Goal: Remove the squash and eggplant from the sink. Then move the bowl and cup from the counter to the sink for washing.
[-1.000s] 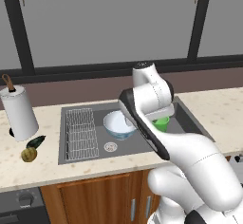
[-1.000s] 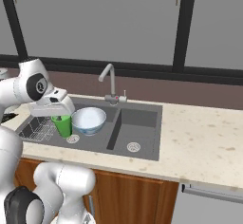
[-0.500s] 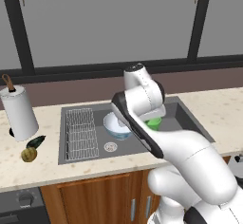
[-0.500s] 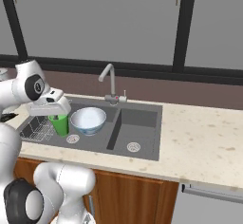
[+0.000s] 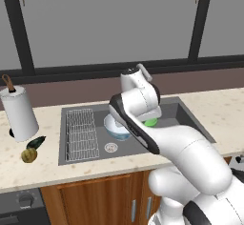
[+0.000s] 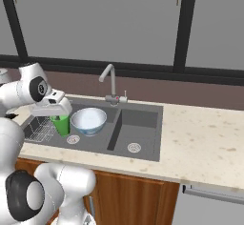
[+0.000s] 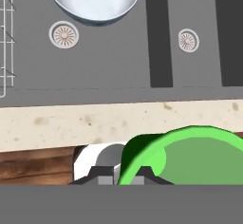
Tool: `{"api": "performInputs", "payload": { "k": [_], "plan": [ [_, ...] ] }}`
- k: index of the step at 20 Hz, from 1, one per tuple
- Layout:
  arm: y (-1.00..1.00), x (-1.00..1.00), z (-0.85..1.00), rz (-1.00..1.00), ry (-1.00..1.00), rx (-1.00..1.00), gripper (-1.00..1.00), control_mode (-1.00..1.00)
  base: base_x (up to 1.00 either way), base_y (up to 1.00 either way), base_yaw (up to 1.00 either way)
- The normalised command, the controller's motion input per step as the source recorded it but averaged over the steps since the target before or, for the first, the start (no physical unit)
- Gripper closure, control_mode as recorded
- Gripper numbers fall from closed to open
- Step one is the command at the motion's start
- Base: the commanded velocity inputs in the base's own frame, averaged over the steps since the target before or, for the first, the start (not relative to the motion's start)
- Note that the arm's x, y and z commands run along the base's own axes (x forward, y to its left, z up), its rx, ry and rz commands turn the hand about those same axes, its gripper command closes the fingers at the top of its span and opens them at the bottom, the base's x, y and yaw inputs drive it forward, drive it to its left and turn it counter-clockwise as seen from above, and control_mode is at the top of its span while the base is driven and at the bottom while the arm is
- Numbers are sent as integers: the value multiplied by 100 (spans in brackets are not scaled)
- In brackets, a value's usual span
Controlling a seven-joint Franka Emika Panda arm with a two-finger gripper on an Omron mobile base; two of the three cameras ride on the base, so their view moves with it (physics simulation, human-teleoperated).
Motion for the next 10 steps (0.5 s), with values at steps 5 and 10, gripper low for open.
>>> {"api": "performInputs", "payload": {
  "k": [5,10],
  "plan": [
    [1,19,-11,0,0,1,100,-100,0,0,0],
    [0,16,-8,0,-2,0,100,-100,0,0,0]
  ]
}}
